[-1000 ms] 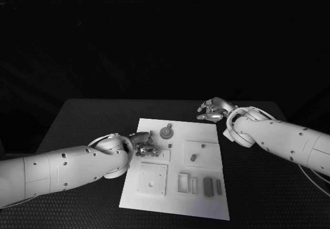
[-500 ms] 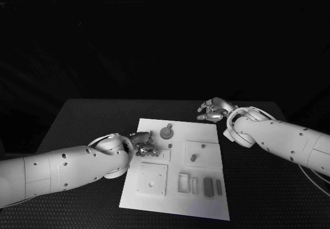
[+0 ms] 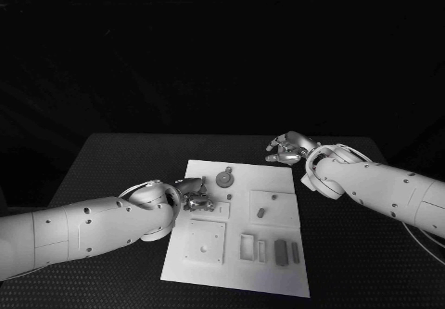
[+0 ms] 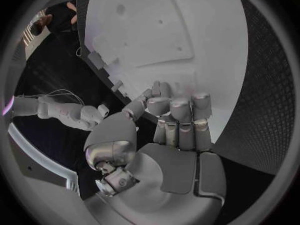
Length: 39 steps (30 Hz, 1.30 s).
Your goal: Assemble the parts on the task board
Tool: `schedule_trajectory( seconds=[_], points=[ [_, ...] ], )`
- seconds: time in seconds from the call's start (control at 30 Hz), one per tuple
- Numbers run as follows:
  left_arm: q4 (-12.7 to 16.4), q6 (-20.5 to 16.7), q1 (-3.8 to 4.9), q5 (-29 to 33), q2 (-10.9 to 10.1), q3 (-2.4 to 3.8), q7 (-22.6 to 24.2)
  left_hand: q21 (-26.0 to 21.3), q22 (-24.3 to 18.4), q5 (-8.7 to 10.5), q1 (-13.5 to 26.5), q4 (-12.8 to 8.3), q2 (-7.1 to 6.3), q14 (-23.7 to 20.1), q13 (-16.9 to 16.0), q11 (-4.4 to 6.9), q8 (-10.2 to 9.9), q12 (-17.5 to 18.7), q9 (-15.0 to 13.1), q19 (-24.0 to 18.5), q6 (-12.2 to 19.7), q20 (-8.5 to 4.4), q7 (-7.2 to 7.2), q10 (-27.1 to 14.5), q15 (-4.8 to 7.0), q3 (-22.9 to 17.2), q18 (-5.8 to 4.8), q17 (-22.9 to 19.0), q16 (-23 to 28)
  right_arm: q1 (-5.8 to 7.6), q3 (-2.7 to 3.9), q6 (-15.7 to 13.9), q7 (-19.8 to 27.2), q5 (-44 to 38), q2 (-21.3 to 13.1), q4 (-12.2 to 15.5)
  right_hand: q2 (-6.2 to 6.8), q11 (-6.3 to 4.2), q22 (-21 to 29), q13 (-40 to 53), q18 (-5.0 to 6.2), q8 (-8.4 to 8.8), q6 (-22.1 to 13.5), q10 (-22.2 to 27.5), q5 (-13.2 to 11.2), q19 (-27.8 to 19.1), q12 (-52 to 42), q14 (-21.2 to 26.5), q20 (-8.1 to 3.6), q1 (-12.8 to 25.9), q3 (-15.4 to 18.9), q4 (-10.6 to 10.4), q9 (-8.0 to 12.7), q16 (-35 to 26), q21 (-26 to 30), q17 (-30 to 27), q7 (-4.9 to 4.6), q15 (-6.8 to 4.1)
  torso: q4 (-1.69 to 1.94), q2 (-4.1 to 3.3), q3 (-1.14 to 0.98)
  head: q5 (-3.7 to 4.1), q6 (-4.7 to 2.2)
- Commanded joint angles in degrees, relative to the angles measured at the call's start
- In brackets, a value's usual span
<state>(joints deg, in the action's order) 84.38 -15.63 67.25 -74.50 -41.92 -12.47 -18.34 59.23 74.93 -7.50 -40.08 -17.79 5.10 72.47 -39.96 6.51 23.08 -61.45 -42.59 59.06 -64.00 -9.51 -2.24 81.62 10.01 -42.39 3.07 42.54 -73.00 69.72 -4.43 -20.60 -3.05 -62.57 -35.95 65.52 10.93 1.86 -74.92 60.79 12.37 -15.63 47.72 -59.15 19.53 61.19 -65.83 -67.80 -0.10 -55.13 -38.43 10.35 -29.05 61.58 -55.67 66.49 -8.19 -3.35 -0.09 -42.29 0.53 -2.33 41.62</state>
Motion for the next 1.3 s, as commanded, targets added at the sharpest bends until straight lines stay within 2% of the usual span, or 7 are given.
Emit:
schedule_trajectory(
  seconds=[0.03, 0.37, 1.3],
  points=[
    [0.3, -1.8, -0.01, -0.6, 0.0, 0.0, 0.9, 0.2, 1.0, -0.2, -1.1, 1.0, 0.32, 0.1, 0.1, 1.39, 0.4, -0.2, 0.0, -0.4, -8.1, -5.32, 3.87, -1.8, -0.11, -1.5, 0.85, 0.0, -0.2, -0.02, 0.01, 0.5, 0.4, -0.1, 0.0, 0.1, -0.01, 0.92, -1.0, -0.1, 2.63, -0.15, 1.3, 6.4, 0.2, 0.2, -0.3, 0.4, -0.17, 0.6, 0.4, 0.1, 0.1, 0.3, 0.2, -0.1, -0.96, -0.05, 0.05, -0.01, 0.02, 0.09, 0.08],
    [0.7, -2.9, -0.02, -2.0, -0.1, -0.03, 1.3, 0.3, 1.0, -0.3, -1.4, 1.0, 0.11, 0.1, 0.1, 1.45, 0.4, -0.3, 0.0, -0.4, -8.1, -5.35, 3.92, -1.8, -0.12, -1.6, 0.9, 0.0, -0.3, -0.02, 0.01, 0.5, 0.4, -0.1, -0.1, 0.1, -0.02, 0.91, -1.0, -0.1, 2.63, -0.16, 1.3, 6.4, 0.2, 0.2, -0.3, 0.4, -0.17, 0.6, 0.4, 0.1, 0.1, 0.3, 0.2, -0.1, -0.95, -0.05, 0.03, -0.02, 0.0, 0.17, 0.14],
    [-0.4, 0.9, -0.18, -1.9, 0.6, -0.12, -0.1, 0.4, 1.0, 0.54, -1.6, 1.1, -0.17, 0.1, 0.2, 1.43, 0.4, -0.2, 0.1, -0.3, -8.1, -5.31, 3.89, -1.8, -0.13, -1.4, 0.9, -0.1, -0.2, -0.02, 0.01, 0.5, 0.3, -0.2, -0.1, 0.2, -0.04, 0.9, -1.0, -0.1, 2.63, -0.17, 1.3, 6.3, 0.3, 0.3, -0.4, 0.4, -0.19, 0.6, 0.4, 0.1, 0.1, 0.3, 0.2, -0.1, -0.94, -0.06, 0.02, -0.02, 0.01, 0.12, 0.2]
  ],
)
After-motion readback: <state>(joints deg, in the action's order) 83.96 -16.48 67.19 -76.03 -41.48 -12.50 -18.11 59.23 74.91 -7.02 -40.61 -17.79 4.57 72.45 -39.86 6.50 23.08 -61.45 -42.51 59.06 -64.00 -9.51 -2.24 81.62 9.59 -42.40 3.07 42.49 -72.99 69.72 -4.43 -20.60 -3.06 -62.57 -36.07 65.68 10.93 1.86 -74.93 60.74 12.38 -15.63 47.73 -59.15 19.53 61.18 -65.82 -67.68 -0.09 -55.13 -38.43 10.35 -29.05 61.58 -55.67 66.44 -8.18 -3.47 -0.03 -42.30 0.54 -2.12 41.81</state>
